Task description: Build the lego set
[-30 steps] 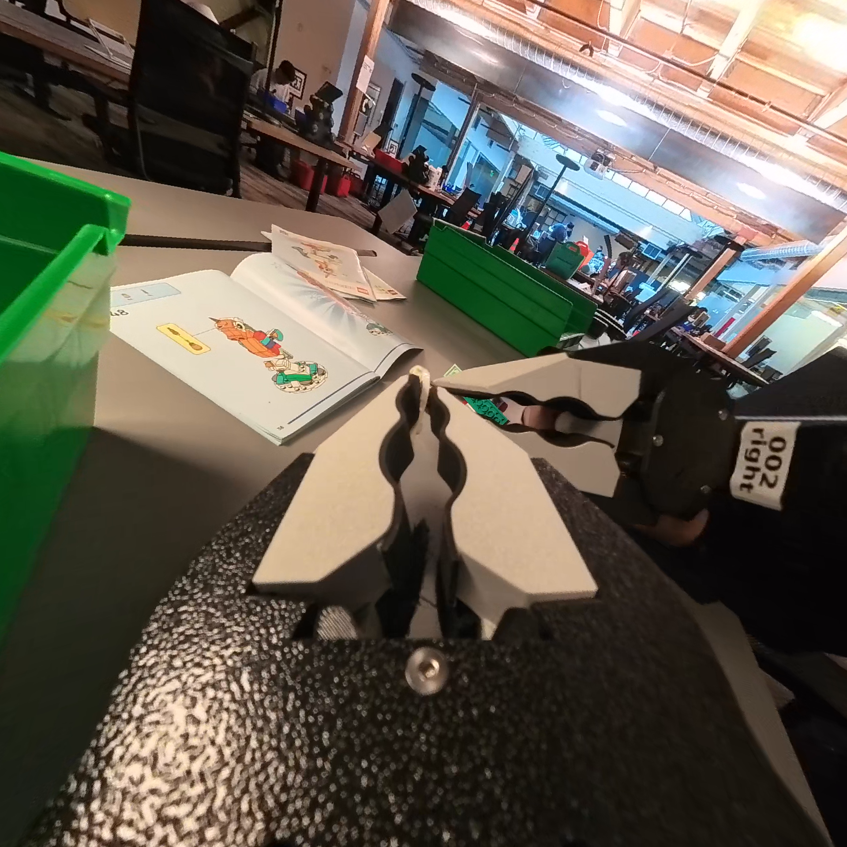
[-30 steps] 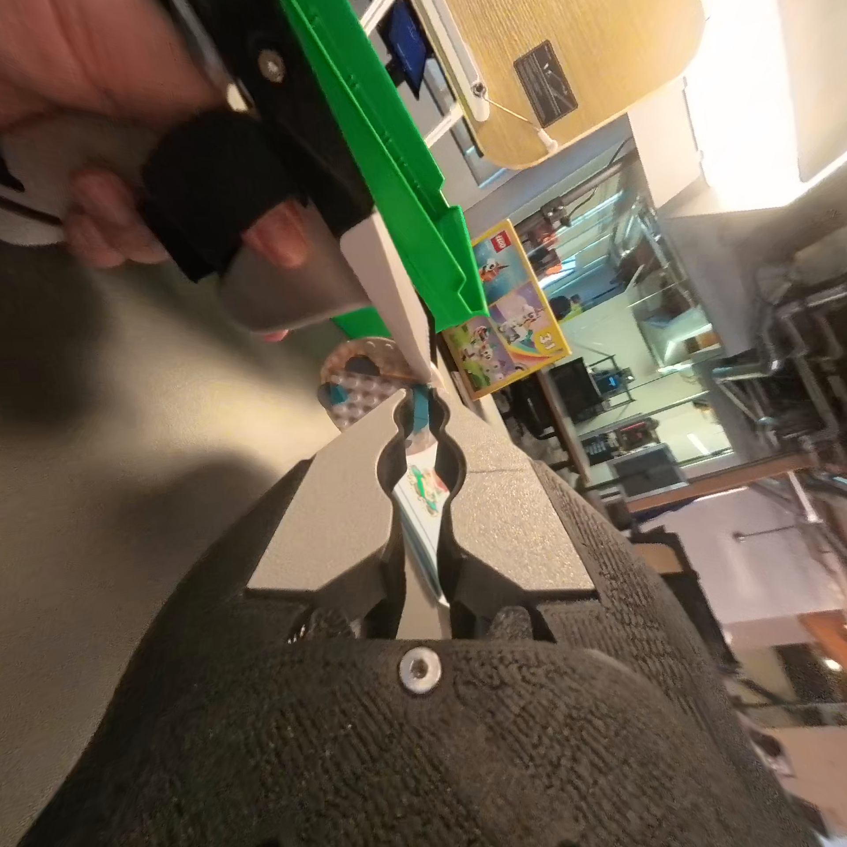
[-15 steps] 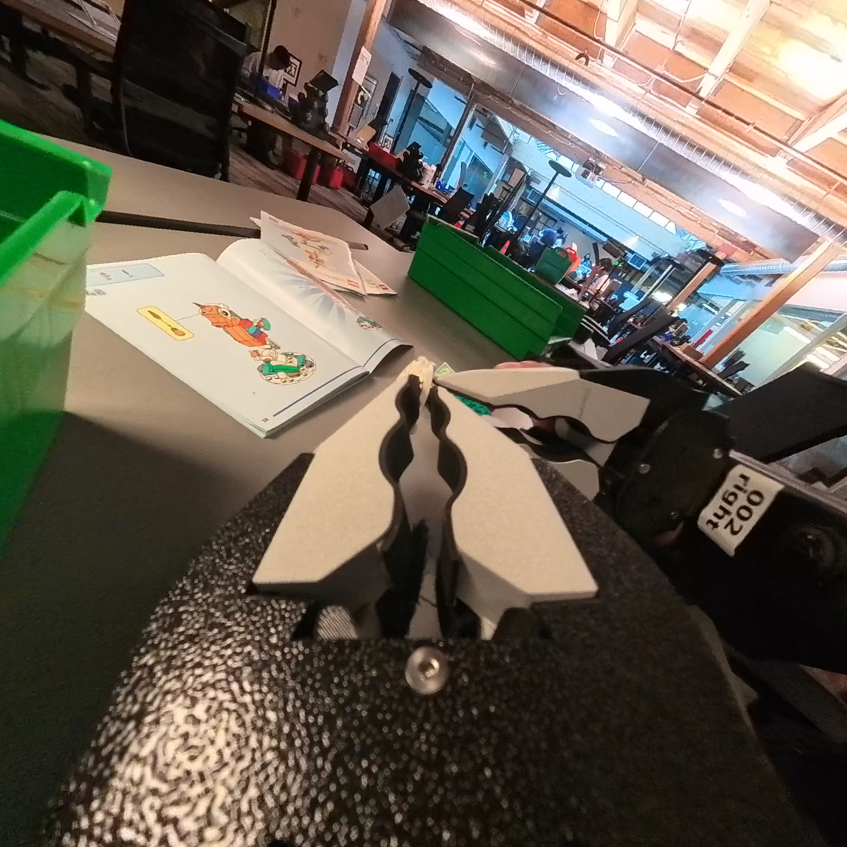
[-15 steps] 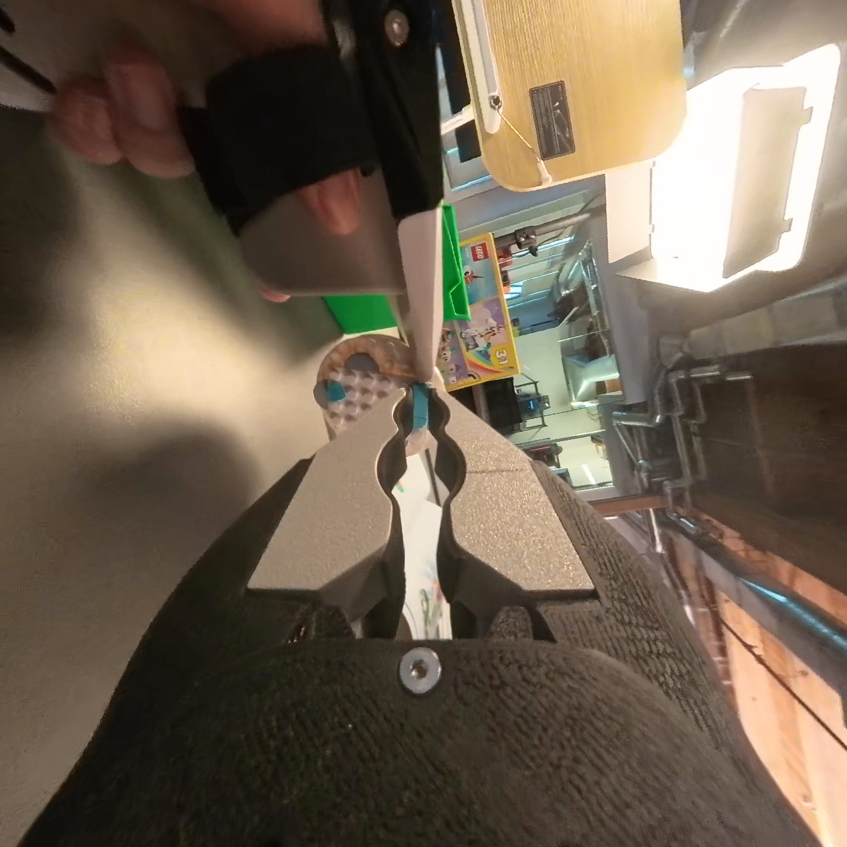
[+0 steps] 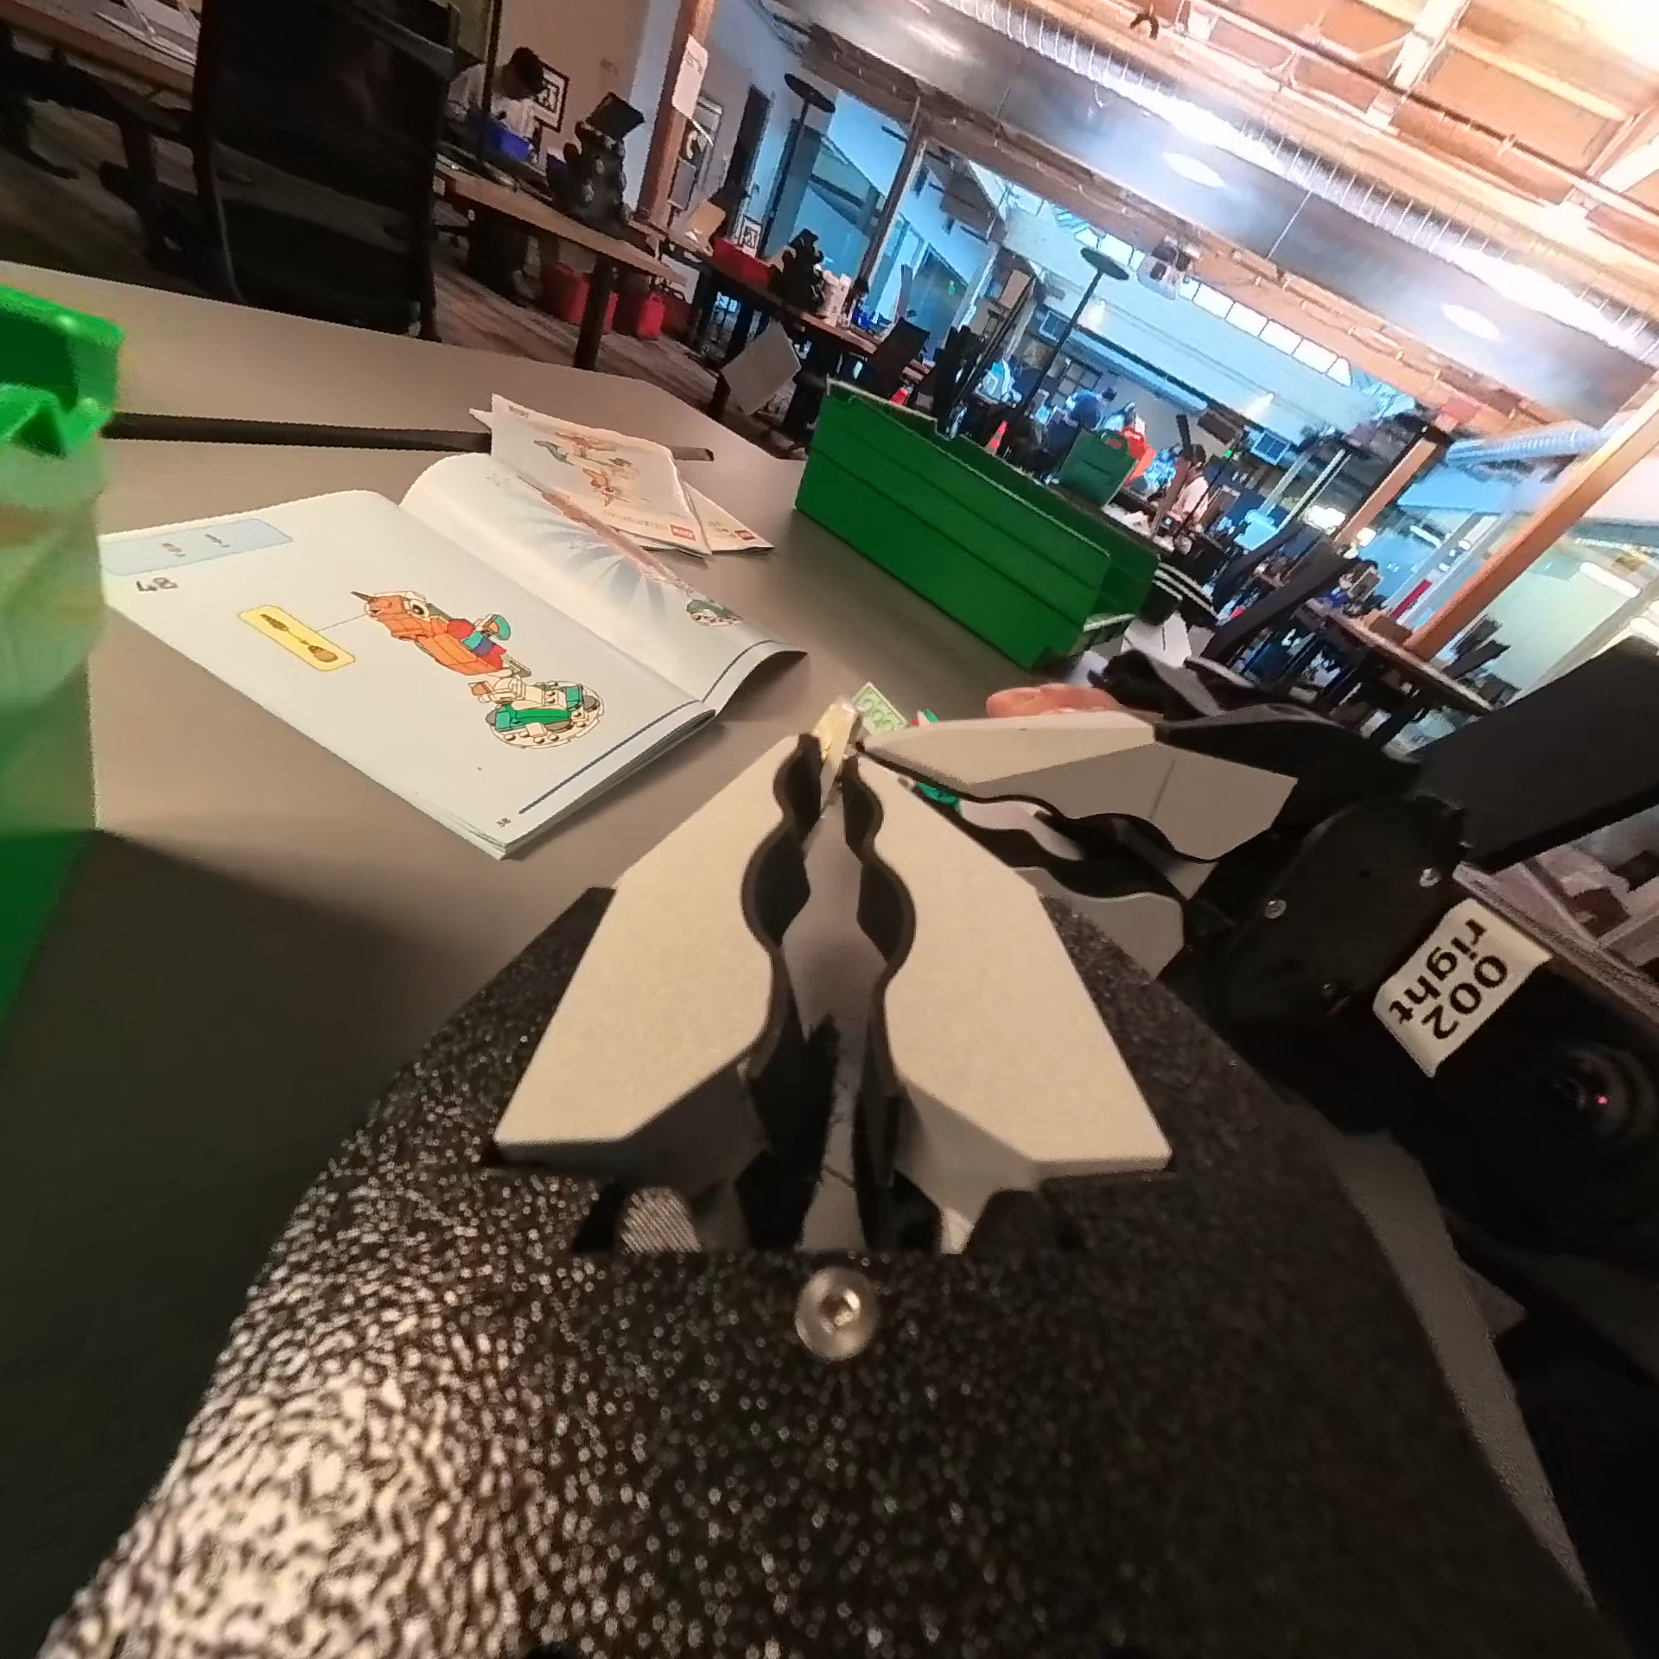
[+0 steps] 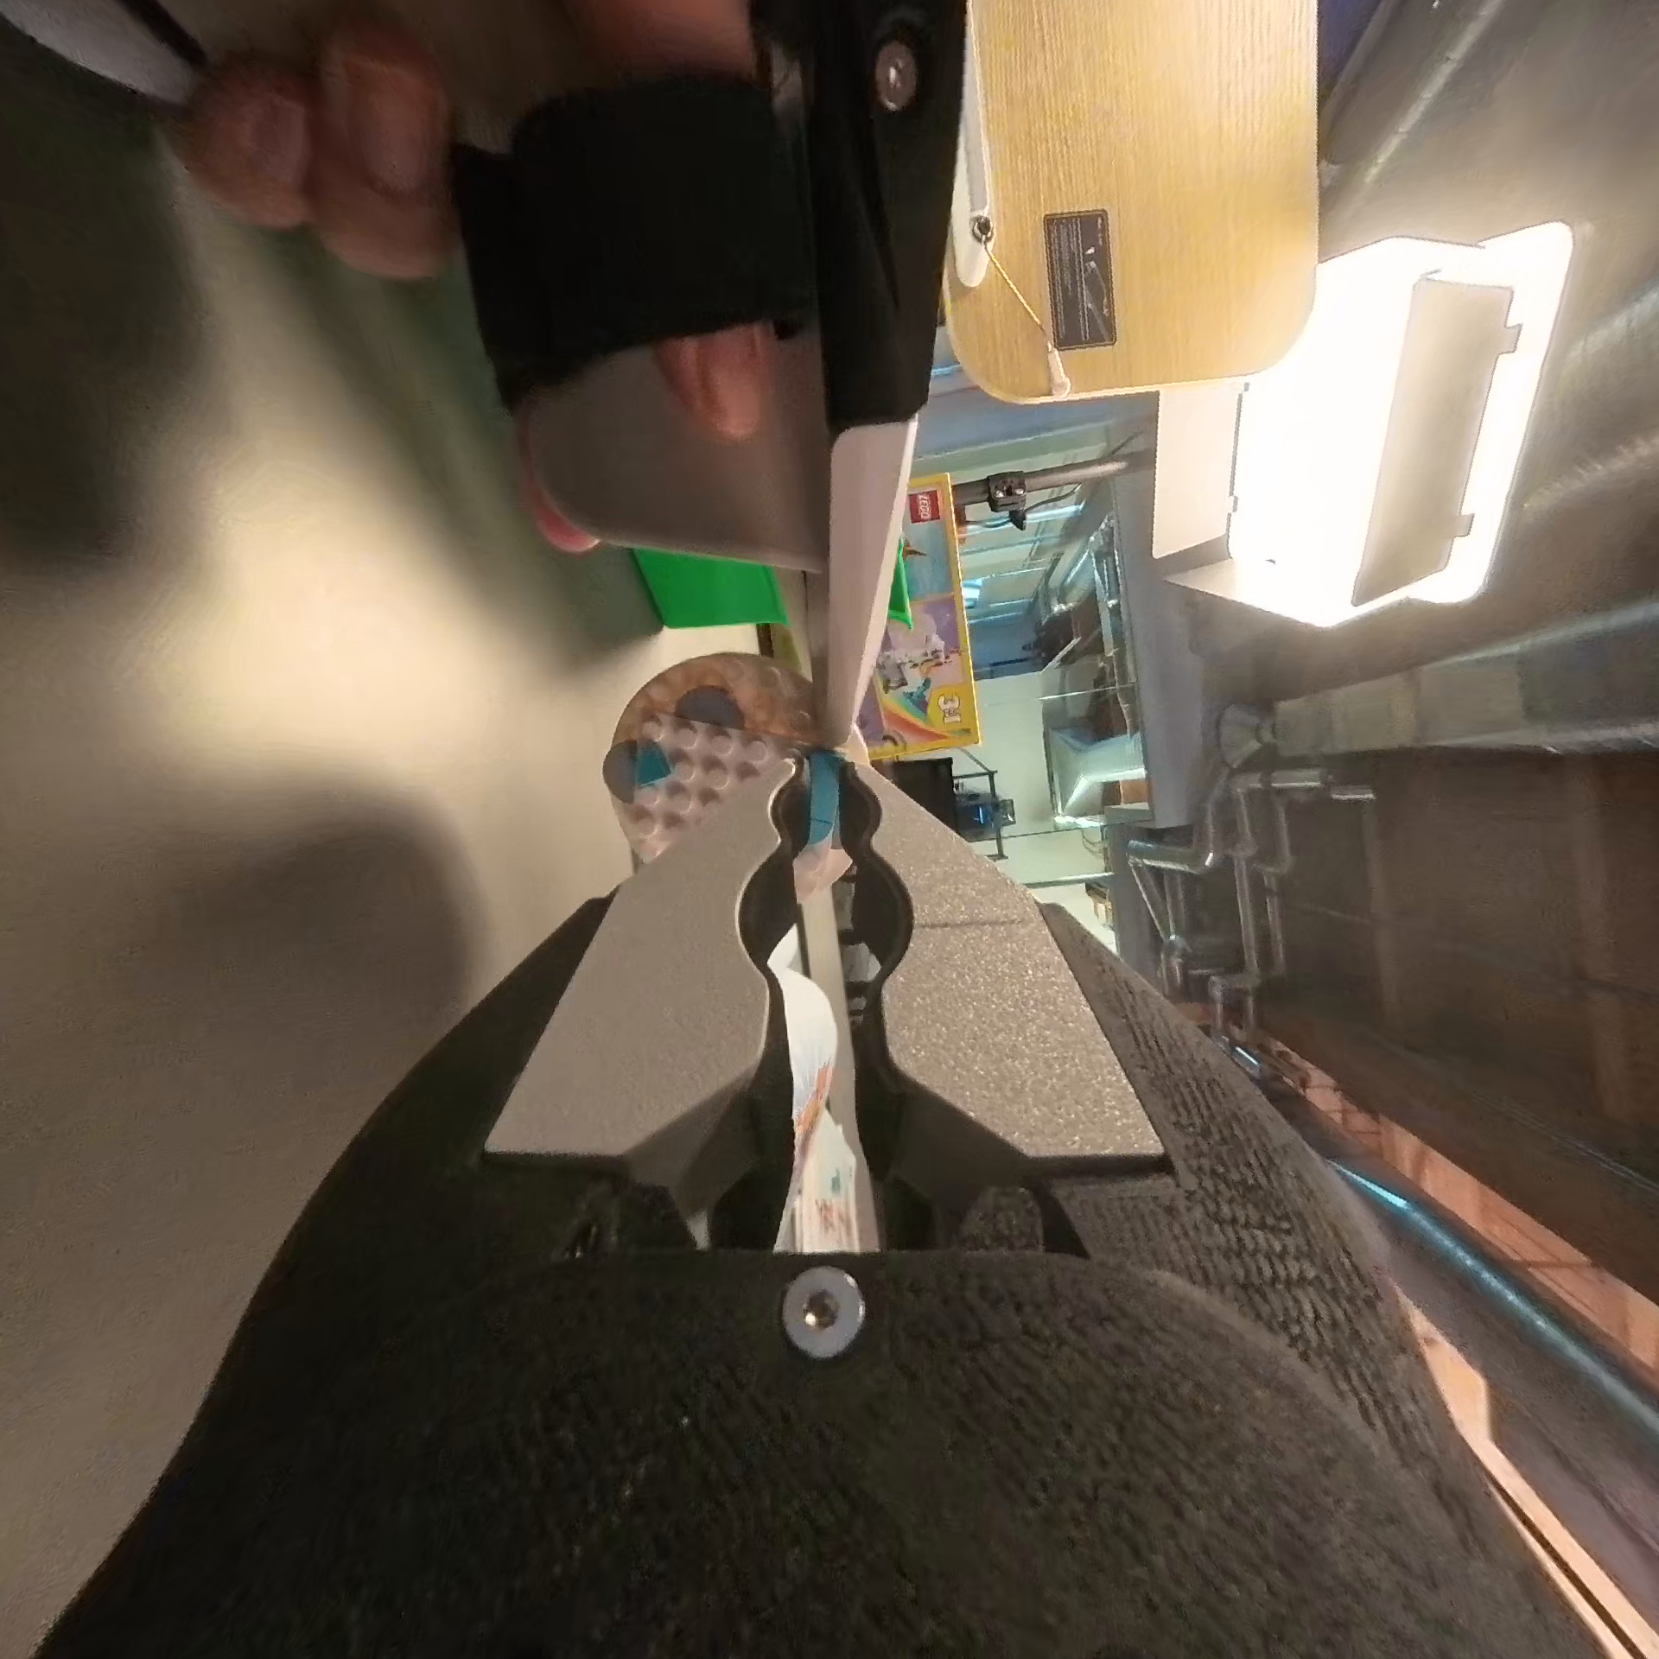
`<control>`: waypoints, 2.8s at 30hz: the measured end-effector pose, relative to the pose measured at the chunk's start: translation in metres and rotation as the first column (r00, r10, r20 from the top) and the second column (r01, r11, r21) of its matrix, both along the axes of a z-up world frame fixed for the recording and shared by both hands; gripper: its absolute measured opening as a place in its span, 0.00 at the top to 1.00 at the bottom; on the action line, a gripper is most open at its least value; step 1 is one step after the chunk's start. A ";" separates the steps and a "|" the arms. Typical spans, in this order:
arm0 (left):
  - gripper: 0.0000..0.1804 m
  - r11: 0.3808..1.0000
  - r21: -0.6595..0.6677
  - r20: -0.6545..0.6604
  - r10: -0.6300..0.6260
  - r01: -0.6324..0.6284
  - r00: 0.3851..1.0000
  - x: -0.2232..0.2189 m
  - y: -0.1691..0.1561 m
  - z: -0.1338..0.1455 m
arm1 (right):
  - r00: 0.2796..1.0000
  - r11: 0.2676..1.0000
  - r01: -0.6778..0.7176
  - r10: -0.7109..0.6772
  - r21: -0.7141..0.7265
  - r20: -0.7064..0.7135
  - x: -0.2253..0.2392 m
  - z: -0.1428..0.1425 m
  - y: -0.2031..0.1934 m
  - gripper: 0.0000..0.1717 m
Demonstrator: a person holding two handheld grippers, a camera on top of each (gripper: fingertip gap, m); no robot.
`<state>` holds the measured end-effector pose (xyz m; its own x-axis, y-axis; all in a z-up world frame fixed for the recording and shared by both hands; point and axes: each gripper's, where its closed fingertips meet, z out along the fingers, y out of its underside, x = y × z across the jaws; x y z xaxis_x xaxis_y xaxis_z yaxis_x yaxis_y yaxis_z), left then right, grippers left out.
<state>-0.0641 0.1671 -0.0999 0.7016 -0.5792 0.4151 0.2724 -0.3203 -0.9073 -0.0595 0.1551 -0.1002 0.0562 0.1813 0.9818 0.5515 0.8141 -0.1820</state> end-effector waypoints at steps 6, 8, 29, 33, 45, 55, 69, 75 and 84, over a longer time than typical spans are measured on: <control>0.99 1.000 0.006 -0.056 -0.018 0.018 0.998 0.007 -0.002 -0.003 | 1.000 1.000 -0.019 0.019 0.005 0.010 0.010 -0.002 -0.006 0.98; 1.00 0.994 -0.038 -0.012 0.100 -0.100 0.995 -0.014 0.011 -0.005 | 0.998 0.998 -0.058 0.058 0.028 -0.002 0.009 0.001 -0.014 1.00; 1.00 0.986 -0.122 0.017 -0.109 0.110 0.994 0.016 -0.001 -0.014 | 0.995 0.914 0.014 -0.054 -0.406 -0.087 0.005 -0.023 0.008 0.95; 1.00 0.991 -0.104 -0.024 -0.091 0.089 0.996 0.016 -0.002 -0.015 | 0.994 0.917 0.036 -0.075 -0.398 -0.081 0.007 -0.021 0.006 0.98; 0.99 0.999 -0.015 -0.190 -0.053 0.051 0.980 0.025 -0.005 -0.015 | 0.996 0.980 0.023 -0.038 -0.196 -0.075 0.023 -0.015 -0.001 0.98; 1.00 0.993 -0.041 -0.081 0.106 -0.109 0.991 -0.012 0.014 -0.010 | 0.997 0.987 -0.044 0.034 -0.153 -0.067 0.036 -0.015 -0.029 1.00; 1.00 1.000 0.021 -0.083 0.012 -0.010 0.996 0.006 0.002 -0.003 | 0.978 0.869 0.008 -0.110 -0.495 -0.177 0.035 -0.019 0.013 0.95; 0.93 0.972 0.227 -0.234 0.114 -0.059 0.965 0.008 -0.009 0.010 | 0.919 0.943 -0.006 -0.126 -0.332 -0.375 0.064 0.020 0.029 0.99; 0.66 0.985 0.151 -0.487 -0.004 0.089 0.873 0.037 -0.022 -0.021 | 0.787 0.952 0.165 -0.285 -0.259 -0.547 0.139 0.057 0.079 1.00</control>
<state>-0.0267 0.1453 -0.1209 0.7602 -0.6458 -0.0717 -0.2249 -0.1580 -0.9615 0.0800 0.2344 -0.0435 0.6577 0.2685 0.7038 0.4601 0.5965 -0.6576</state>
